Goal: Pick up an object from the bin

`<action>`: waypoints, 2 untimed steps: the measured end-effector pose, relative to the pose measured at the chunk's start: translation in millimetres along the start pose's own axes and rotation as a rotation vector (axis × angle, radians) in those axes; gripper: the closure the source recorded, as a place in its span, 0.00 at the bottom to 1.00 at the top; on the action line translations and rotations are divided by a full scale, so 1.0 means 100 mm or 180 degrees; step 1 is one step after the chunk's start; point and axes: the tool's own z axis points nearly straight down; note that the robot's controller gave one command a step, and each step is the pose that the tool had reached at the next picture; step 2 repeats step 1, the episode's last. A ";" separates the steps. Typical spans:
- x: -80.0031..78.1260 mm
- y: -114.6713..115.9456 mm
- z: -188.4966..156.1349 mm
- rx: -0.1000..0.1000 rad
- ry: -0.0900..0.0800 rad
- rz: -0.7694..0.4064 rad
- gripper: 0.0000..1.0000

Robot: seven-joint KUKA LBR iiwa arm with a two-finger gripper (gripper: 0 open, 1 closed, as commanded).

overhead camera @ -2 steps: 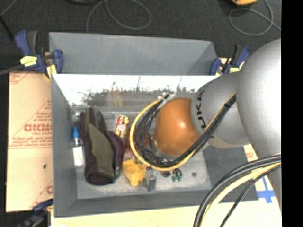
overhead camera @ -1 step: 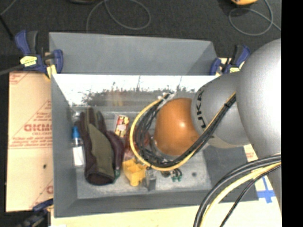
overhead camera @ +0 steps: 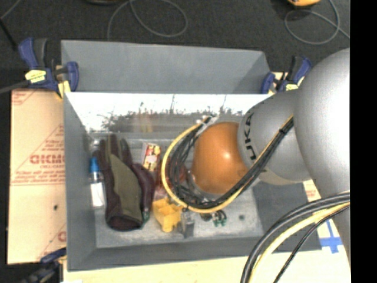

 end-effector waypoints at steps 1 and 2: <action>0.00 0.00 0.00 0.0000 0.0000 0.0000 1.00; 0.00 0.00 0.00 0.0000 0.0000 0.0000 1.00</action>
Offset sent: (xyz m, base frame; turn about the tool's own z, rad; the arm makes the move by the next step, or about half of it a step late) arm 0.0000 0.0000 0.0000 0.0000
